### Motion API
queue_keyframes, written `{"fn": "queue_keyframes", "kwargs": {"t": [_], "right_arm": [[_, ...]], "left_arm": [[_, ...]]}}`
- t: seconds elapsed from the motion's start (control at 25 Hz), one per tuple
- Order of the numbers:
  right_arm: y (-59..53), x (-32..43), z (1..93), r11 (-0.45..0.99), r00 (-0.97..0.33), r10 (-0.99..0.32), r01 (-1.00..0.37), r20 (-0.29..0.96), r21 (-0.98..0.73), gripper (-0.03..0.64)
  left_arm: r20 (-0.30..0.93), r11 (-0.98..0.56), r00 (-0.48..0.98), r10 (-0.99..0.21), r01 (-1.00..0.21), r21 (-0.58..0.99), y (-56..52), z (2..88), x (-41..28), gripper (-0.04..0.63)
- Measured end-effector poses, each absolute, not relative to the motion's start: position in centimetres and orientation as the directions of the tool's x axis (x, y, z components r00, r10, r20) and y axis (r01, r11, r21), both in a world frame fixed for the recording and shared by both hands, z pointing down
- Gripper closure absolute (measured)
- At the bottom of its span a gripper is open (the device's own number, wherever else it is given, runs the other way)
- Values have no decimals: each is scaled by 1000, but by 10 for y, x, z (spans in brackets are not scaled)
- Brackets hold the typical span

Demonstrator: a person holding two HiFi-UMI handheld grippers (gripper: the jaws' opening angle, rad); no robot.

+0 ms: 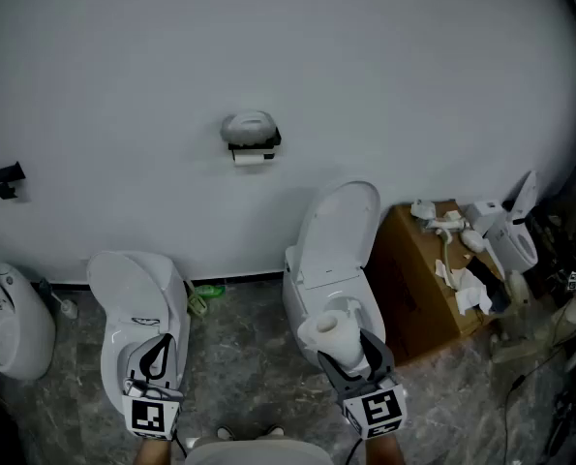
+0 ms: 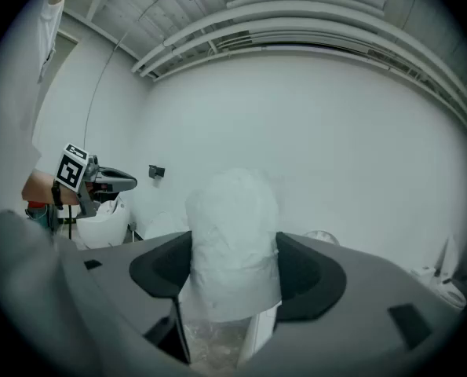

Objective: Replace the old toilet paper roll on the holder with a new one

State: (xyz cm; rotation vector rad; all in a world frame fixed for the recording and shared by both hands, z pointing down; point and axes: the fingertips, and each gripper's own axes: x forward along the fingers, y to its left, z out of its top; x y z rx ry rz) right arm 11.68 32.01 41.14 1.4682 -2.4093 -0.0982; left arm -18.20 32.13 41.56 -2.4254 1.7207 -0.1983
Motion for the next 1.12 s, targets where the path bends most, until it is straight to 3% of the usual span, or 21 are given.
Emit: {"fn": "queue_keyframes", "kwargs": {"t": [0.8, 0.84, 0.92, 1.0, 1.12], "right_arm": [[323, 129, 407, 510, -479, -852, -851, 210, 128, 301], [323, 133, 408, 512, -482, -851, -850, 208, 126, 301], [323, 141, 409, 518, -489, -848, -847, 203, 123, 301], [322, 149, 411, 521, -494, -846, -845, 201, 117, 301], [318, 163, 418, 518, -492, -846, -850, 206, 100, 301]], "left_arm": [[-17, -310, 324, -946, -917, -249, 321, 402, -167, 584], [-16, -308, 323, -946, -914, -264, 319, 400, -164, 550], [-12, -314, 335, -942, -893, -323, 315, 396, -155, 357], [-1, -334, 365, -931, -853, -401, 310, 392, -142, 253], [19, -343, 368, -930, -845, -410, 306, 391, -129, 218]]}}
